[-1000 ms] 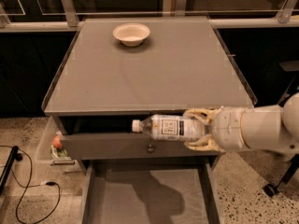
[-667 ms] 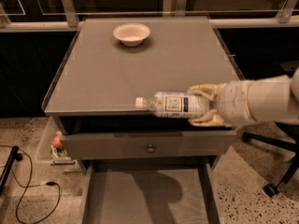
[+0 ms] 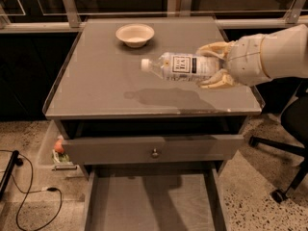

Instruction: Pick blue plastic bottle from middle drawer and place on counter

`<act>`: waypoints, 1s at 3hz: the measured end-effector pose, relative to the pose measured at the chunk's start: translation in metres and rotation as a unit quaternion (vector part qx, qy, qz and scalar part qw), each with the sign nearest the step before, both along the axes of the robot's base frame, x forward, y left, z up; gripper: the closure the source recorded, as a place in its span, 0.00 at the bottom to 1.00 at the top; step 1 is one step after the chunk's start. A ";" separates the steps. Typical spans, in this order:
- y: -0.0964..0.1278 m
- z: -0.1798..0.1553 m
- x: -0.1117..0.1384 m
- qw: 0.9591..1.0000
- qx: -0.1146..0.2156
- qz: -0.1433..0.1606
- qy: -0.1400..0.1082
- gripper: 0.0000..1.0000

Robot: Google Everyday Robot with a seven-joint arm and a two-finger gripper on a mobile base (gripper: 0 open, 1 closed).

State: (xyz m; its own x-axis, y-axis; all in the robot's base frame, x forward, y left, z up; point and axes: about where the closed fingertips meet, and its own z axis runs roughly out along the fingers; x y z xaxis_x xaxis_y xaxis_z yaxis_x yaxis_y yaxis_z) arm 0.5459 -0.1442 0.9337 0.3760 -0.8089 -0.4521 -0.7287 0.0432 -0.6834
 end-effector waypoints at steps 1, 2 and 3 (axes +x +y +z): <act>0.000 0.000 0.000 1.000 0.000 0.000 0.000 1.00; -0.011 0.000 0.036 0.999 0.013 -0.030 -0.005 1.00; -0.028 -0.008 0.090 0.997 0.031 -0.074 0.008 1.00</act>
Offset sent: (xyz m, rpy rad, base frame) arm 0.0957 -0.0364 0.0011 0.0715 -0.0275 -0.1701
